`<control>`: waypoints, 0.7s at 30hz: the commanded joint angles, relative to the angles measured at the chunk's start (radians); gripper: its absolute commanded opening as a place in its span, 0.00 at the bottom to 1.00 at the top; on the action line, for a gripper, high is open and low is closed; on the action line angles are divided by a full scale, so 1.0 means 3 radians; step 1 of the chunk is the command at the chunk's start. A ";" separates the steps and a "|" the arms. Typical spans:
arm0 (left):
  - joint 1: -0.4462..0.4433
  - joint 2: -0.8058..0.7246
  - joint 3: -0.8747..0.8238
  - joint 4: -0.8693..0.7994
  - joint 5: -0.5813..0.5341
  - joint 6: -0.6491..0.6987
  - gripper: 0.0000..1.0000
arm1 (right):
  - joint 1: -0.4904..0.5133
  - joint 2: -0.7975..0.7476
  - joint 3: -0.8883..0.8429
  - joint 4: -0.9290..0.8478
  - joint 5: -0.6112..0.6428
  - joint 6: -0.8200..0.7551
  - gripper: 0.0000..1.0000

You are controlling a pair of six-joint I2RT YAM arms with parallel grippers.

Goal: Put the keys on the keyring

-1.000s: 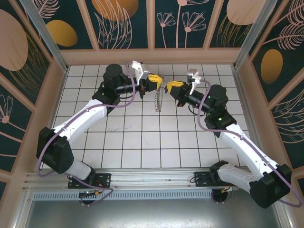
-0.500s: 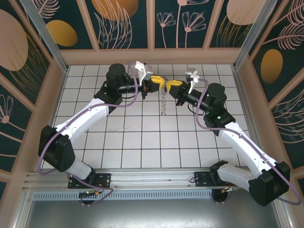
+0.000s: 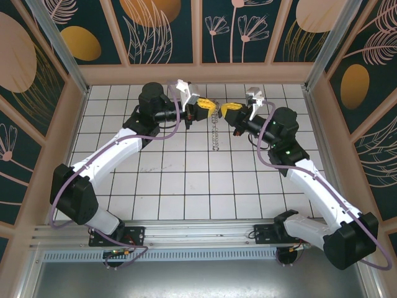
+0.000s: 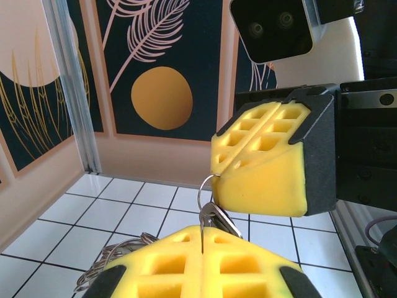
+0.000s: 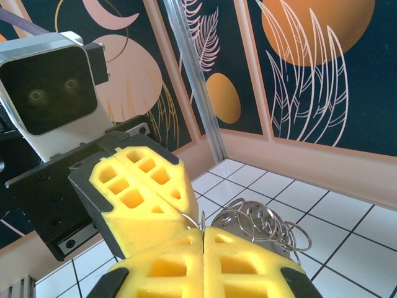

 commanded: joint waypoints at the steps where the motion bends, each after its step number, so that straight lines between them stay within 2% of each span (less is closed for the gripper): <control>1: -0.0029 -0.0014 0.0128 0.0079 0.0100 0.0050 0.00 | -0.0027 0.0002 0.0037 0.0069 -0.0111 -0.0018 0.00; 21: -0.0053 0.0052 0.0199 0.0097 0.0099 0.0034 0.00 | -0.0030 0.0063 0.0003 0.0104 -0.0250 0.0033 0.00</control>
